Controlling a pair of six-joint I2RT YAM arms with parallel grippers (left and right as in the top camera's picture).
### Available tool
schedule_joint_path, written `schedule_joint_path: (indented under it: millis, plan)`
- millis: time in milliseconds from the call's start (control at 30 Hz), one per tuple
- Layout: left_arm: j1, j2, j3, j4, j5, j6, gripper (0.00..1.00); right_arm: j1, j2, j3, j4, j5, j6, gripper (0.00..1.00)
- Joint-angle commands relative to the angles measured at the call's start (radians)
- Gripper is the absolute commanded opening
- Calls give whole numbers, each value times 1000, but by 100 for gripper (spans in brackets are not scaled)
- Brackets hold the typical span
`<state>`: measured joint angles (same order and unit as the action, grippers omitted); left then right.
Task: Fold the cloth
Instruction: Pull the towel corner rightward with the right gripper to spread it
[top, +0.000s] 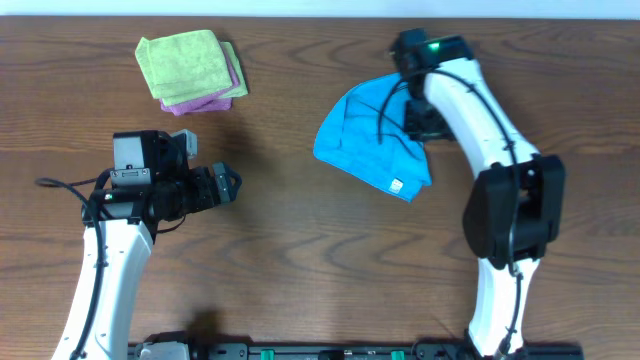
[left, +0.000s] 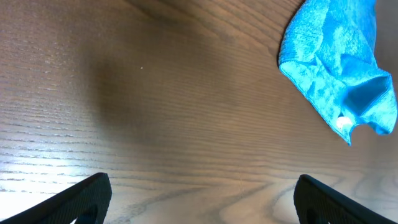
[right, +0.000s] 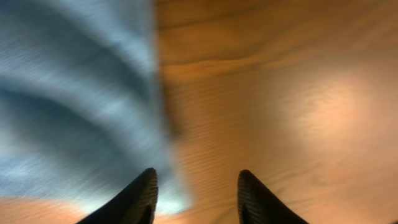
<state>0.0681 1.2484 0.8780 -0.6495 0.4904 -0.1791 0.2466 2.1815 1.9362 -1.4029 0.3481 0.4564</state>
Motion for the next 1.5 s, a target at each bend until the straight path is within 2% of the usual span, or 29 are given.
schedule_joint_path:
  millis: [0,200,300,500,633,800,867,933,967,1000,1033,1267,1467]
  plan:
    - [-3,0,19,3,1,18,95,-43,-9,-1,-11,39,-21,49]
    - [-3,0,19,3,1,14,95,-23,-11,-1,-3,-169,-262,49]
    - [-3,0,19,3,1,14,95,31,-11,-1,6,-185,-346,49]
    - [-3,0,19,3,1,14,95,105,-10,-2,33,-218,-437,52]
    - [-3,0,19,3,1,14,95,105,-10,-9,38,-221,-467,63]
    - [-3,0,19,3,1,14,95,106,-9,-82,98,-237,-491,61]
    - [-3,0,19,3,1,14,95,106,-9,-121,119,-240,-491,57]
    - [-3,0,19,3,1,14,95,106,-9,-156,140,-240,-491,46]
    - [-3,0,19,3,1,14,95,106,-9,-166,148,-235,-486,33]
    - [-3,0,19,3,1,14,95,106,-9,-174,158,-210,-461,14]
    - [-3,0,19,2,1,14,95,106,-9,-176,166,-170,-430,1]
    - [-3,0,19,2,10,14,95,83,-29,-176,207,97,-280,1]
    - [-3,0,19,3,27,14,95,-15,-29,-176,228,253,-149,1]
